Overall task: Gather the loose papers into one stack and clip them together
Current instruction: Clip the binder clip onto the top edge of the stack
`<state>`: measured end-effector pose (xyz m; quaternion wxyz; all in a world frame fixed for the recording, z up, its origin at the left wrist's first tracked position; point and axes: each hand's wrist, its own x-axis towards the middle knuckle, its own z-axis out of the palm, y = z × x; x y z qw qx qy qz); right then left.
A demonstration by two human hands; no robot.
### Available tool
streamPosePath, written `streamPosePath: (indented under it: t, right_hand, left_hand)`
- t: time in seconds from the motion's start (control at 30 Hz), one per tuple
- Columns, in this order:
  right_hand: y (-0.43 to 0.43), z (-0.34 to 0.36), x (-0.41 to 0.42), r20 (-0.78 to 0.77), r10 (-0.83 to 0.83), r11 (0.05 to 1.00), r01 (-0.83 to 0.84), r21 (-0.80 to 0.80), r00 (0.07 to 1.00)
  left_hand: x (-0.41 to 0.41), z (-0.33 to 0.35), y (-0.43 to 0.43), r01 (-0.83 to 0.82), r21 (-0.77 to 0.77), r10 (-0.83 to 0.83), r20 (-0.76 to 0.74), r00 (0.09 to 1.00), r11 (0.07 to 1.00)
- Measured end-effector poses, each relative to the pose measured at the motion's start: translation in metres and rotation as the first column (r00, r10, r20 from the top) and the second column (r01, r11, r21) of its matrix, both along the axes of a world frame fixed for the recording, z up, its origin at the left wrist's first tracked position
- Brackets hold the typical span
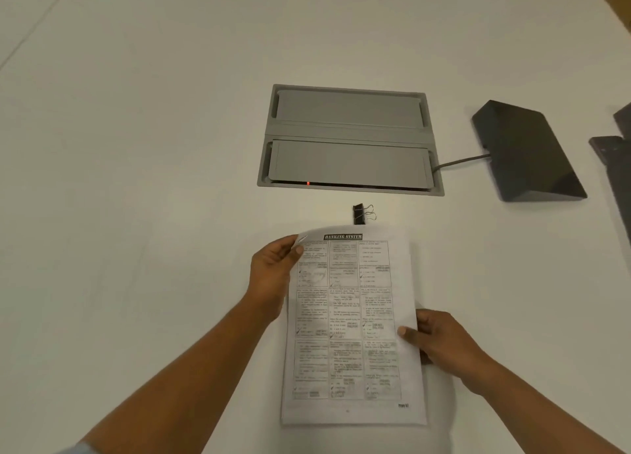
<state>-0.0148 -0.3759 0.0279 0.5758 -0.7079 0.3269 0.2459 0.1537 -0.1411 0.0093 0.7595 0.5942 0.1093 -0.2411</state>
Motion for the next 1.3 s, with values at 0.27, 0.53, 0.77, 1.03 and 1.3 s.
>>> streamPosePath:
  t: [0.27,0.53,0.77,1.03,1.3]
  right_hand:
    - [-0.028,0.021,0.089,0.109,-0.035,0.911,0.076,-0.404,0.993]
    - [-0.018,0.014,0.190,0.206,-0.128,0.886,0.205,-0.415,0.970]
    - [-0.009,0.010,0.203,0.147,-0.123,0.909,0.170,-0.381,0.982]
    - [-0.010,0.035,0.205,0.199,-0.091,0.935,0.153,-0.320,0.976]
    - [-0.004,0.048,0.194,0.165,-0.089,0.983,0.114,-0.147,0.982]
  left_hand:
    - [0.014,-0.019,0.000,-0.004,0.002,0.004,0.022,1.000,1.000]
    - [0.014,-0.026,0.001,-0.001,-0.004,0.001,0.059,0.998,1.000]
    - [0.013,-0.023,0.000,-0.020,-0.009,0.020,0.054,0.998,1.000]
    - [0.012,-0.021,-0.001,-0.022,0.005,0.021,0.032,0.999,1.000]
    - [0.012,-0.019,-0.001,-0.017,0.022,0.016,0.030,0.999,1.000]
